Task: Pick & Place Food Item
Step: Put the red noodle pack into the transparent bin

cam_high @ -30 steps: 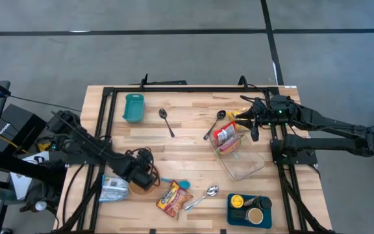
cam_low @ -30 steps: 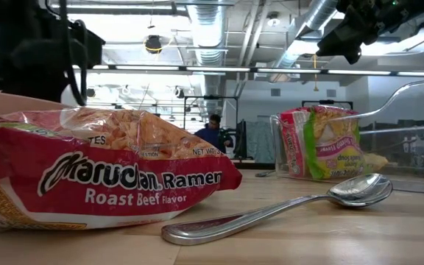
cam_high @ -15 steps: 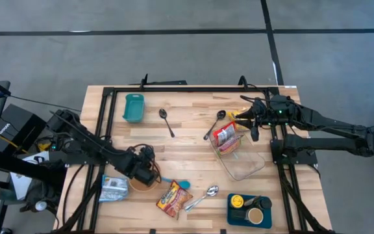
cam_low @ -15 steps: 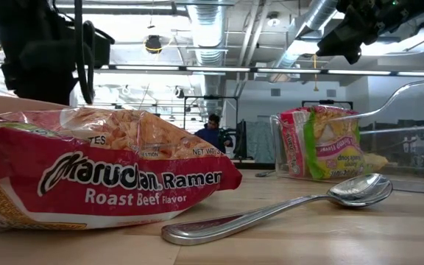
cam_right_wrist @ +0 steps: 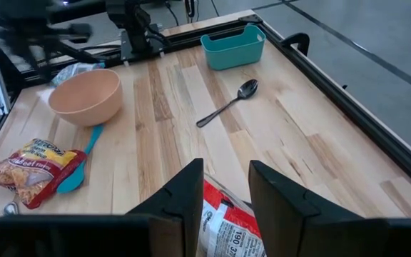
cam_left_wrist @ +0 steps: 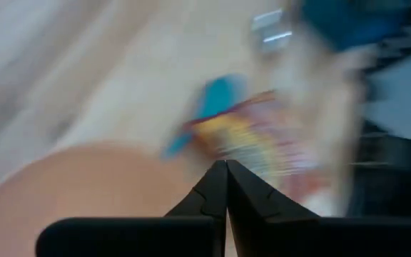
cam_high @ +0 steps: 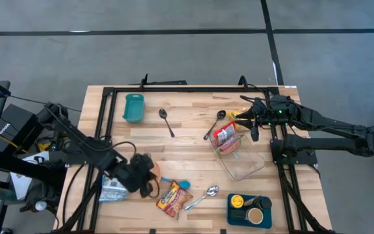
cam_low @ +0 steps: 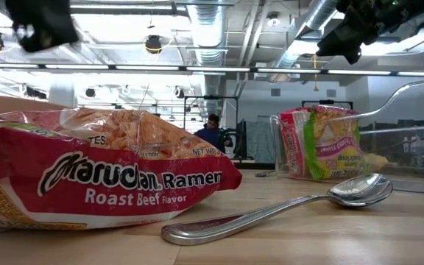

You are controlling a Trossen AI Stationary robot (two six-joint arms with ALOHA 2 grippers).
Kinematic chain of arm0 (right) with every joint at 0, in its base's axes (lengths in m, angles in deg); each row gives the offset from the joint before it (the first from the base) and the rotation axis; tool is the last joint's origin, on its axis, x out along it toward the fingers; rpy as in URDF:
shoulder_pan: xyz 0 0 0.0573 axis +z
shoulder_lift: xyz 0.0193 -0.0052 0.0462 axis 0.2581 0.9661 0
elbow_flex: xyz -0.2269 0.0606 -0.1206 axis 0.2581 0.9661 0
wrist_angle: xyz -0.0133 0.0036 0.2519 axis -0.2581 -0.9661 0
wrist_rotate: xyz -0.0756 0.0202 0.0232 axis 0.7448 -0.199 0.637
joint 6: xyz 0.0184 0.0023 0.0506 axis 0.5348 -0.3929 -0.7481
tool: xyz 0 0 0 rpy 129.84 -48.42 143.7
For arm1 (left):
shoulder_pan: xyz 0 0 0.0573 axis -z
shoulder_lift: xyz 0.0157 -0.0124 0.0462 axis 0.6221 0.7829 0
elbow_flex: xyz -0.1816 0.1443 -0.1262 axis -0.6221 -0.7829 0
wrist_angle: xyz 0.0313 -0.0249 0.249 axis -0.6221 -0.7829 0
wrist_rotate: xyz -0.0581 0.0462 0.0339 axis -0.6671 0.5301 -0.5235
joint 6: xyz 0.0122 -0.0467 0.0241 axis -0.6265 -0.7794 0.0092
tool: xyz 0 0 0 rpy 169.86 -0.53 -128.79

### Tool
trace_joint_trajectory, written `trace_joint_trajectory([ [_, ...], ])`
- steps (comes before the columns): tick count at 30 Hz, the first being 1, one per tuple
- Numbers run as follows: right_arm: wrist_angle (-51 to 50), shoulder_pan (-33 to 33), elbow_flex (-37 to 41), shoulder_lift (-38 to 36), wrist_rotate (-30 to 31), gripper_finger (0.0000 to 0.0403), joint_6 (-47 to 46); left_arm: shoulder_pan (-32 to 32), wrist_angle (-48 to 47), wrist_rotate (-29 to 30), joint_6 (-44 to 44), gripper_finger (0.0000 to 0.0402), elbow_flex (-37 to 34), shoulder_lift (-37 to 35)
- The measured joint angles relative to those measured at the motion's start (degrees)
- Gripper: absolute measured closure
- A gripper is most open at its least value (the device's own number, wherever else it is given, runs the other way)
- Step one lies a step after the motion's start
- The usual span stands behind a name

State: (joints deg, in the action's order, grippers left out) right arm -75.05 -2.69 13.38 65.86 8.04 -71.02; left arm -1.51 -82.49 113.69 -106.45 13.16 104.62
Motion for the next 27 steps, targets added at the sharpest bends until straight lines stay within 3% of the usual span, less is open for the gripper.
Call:
trace_joint_trajectory([
  [8,0.02,-0.02,0.00,0.00,0.01,0.0295,0.00,6.52,31.69,0.12,31.17,0.0401,0.03,0.79],
  [13,0.03,-0.02,0.00,-0.02,0.00,0.0295,0.00,9.13,45.03,0.13,45.81,0.0401,0.03,2.34],
  [21,0.02,-0.02,0.00,0.00,0.00,0.0295,0.00,9.93,48.83,0.18,53.34,0.0401,0.03,7.89],
  [27,0.02,-0.01,0.00,0.00,0.00,0.0295,0.00,10.08,48.60,7.67,53.29,0.0401,0.03,15.82],
])
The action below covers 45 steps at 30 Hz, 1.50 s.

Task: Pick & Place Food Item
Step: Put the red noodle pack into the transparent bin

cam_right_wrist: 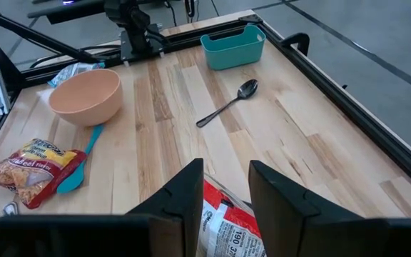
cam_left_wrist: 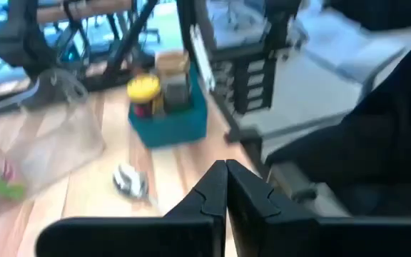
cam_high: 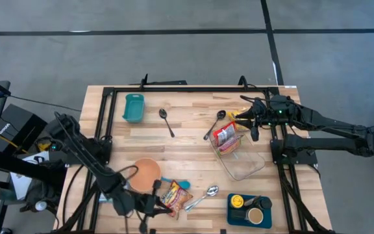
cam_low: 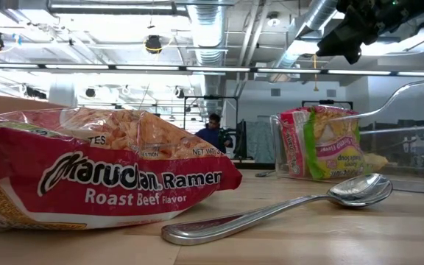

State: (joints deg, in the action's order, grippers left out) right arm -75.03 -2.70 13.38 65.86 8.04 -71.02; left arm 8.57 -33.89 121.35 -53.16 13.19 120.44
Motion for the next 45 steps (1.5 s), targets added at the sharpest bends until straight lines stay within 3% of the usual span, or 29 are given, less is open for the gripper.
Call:
trace_joint_trajectory([
  [6,0.00,-0.01,0.00,-0.02,0.02,0.0295,0.00,1.05,-0.71,0.17,-0.06,0.0401,2.04,6.40],
  [9,0.00,-0.01,0.00,-0.02,0.01,0.0295,-0.02,1.51,-5.95,0.78,-0.61,0.0401,4.23,7.79],
  [18,-0.02,0.01,0.00,0.00,0.02,0.0295,0.00,1.46,-22.86,4.23,-15.87,0.0401,6.86,8.44],
  [38,0.02,-0.01,0.00,-0.01,0.02,0.0295,0.48,5.28,-28.16,6.19,-28.80,0.0401,13.53,10.93],
  [45,0.20,-0.01,0.00,-0.02,0.02,0.0295,0.50,6.38,-43.89,3.88,-40.24,0.0401,17.95,15.93],
])
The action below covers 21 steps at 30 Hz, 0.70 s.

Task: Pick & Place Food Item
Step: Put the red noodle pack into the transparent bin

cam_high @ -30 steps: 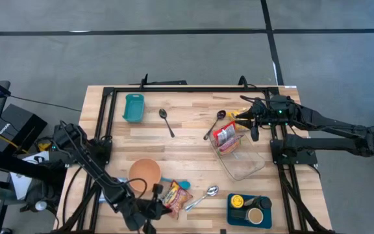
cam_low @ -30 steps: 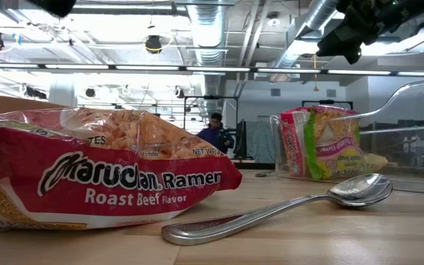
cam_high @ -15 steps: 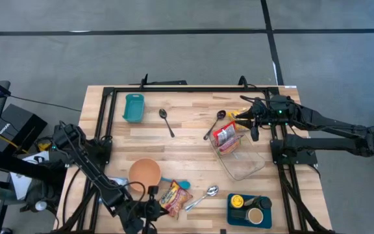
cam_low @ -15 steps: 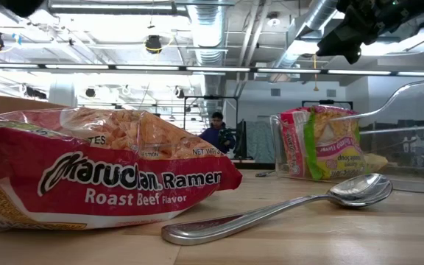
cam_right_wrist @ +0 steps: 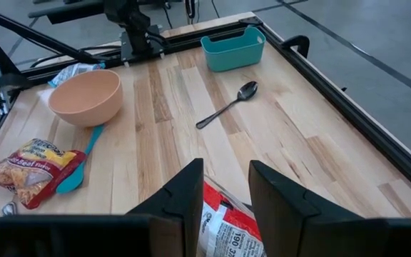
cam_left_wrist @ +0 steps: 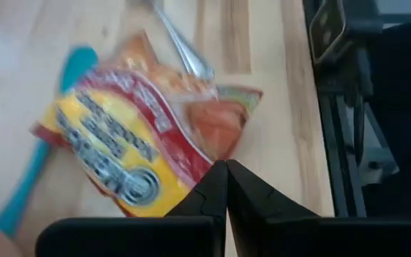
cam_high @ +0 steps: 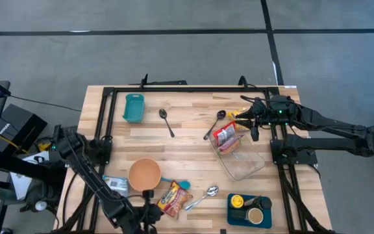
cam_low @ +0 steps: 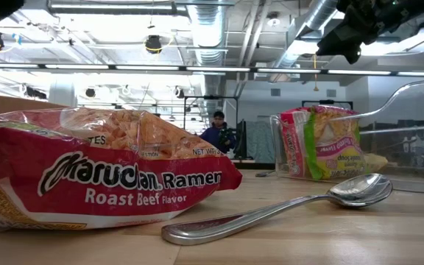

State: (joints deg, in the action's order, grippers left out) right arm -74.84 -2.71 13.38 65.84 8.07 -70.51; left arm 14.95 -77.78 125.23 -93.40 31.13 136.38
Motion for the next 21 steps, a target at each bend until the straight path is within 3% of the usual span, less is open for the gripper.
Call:
trace_joint_trajectory([
  [9,0.05,0.00,0.00,0.02,-0.02,0.0295,0.67,-0.10,-3.85,-2.79,-3.73,0.0401,0.41,3.69],
  [17,0.24,0.00,0.00,0.02,0.00,0.0295,1.05,-1.00,-10.48,-3.47,-3.68,0.0401,0.25,2.02],
  [21,0.26,0.00,0.00,0.02,0.00,0.0295,1.05,-1.76,-10.79,-7.23,-3.68,0.0401,-0.07,1.06],
])
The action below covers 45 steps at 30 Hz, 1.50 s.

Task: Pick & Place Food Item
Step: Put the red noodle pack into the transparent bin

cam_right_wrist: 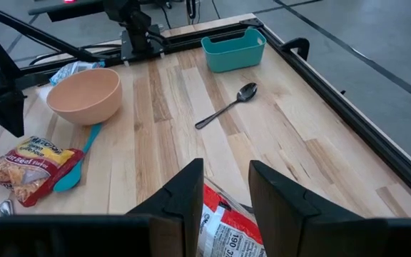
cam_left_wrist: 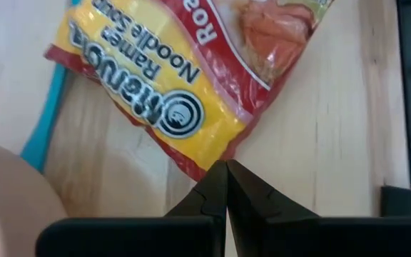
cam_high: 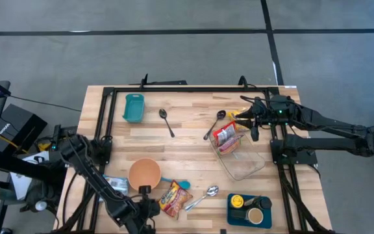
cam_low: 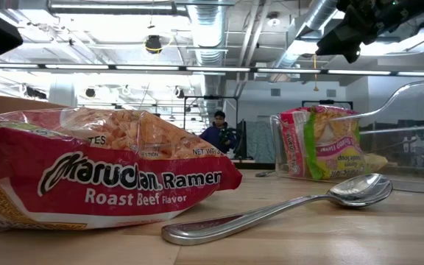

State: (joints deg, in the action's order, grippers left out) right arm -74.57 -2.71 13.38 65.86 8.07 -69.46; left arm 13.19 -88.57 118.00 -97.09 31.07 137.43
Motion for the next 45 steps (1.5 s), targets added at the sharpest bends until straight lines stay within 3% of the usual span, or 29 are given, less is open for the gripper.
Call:
trace_joint_trajectory([
  [7,-0.02,0.02,0.00,0.00,0.00,0.0295,0.00,-1.46,-0.11,-3.50,-0.05,0.0378,0.00,-0.07],
  [23,-0.02,0.00,0.00,0.00,0.00,0.0295,-0.02,-4.92,-1.08,-7.93,0.19,0.0252,-0.04,-0.09],
  [45,-0.34,0.00,0.00,0.00,0.00,0.0295,-0.03,-5.31,-1.48,-7.91,0.44,0.0261,-0.08,-0.09],
])
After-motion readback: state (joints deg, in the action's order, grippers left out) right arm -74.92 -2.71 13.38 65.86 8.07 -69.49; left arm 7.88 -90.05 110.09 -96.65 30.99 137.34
